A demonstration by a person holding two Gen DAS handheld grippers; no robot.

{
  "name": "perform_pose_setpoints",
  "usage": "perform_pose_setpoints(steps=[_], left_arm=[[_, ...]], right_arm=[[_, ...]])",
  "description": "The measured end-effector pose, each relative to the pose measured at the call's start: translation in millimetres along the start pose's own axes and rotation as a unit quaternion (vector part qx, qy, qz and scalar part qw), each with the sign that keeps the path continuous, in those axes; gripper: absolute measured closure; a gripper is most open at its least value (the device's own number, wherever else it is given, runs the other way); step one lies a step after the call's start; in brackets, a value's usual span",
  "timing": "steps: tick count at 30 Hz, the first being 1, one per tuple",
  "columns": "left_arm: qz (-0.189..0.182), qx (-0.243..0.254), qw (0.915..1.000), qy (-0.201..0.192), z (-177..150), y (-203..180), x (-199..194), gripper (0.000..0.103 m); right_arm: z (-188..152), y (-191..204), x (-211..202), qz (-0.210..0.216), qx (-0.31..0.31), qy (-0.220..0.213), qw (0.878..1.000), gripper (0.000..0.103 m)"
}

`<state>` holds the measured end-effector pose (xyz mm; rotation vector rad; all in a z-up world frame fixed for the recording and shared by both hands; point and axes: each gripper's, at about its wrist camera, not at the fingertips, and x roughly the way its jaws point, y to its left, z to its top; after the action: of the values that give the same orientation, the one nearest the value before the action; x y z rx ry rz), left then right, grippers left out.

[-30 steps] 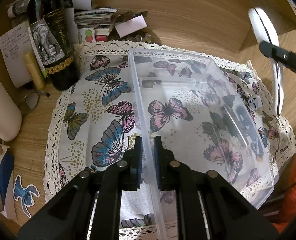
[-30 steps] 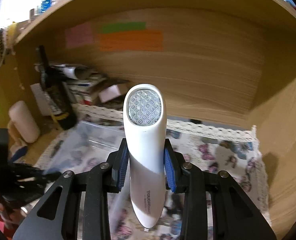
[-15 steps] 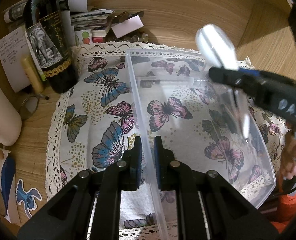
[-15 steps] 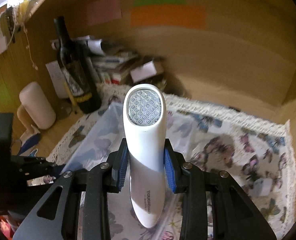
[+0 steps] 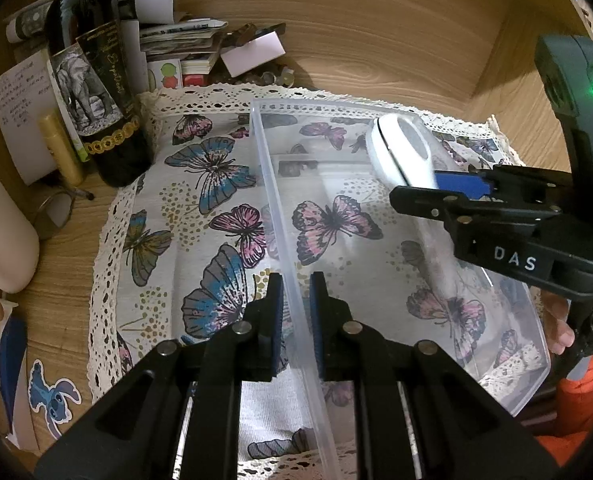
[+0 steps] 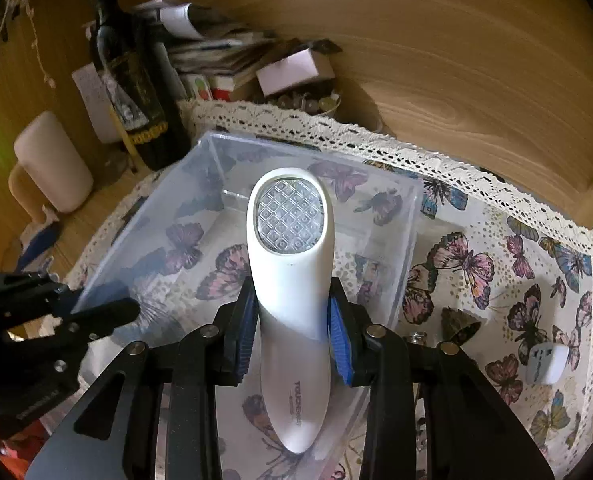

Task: Organize rigid objects
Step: 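Carry the white device into the clear box and open the right gripper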

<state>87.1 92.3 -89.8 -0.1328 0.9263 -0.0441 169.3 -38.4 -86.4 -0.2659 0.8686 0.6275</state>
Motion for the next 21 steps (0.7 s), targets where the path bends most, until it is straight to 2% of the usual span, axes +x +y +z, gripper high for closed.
perform_pose_setpoints(steps=[5, 11, 15, 21], left_arm=[[0.0, -0.005, 1.0, 0.003, 0.8, 1.0, 1.6, 0.089], [0.002, -0.004, 1.0, 0.004, 1.2, 2.0, 3.2, 0.089], [0.003, -0.006, 1.0, 0.007, 1.9, 2.5, 5.3, 0.089], [0.006, -0.007, 0.9999, 0.011, 3.1, 2.1, 6.3, 0.089]], right_arm=[[2.9, -2.2, -4.2, 0.001, -0.002, -0.012, 1.0, 0.069], [3.5, -12.0, -26.6, -0.003, 0.002, -0.047, 0.999, 0.067], [1.8, -24.6, -46.8, -0.027, 0.013, -0.079, 0.996, 0.055], [-5.7, -60.9, -75.8, -0.086, 0.045, -0.115, 0.989, 0.044]])
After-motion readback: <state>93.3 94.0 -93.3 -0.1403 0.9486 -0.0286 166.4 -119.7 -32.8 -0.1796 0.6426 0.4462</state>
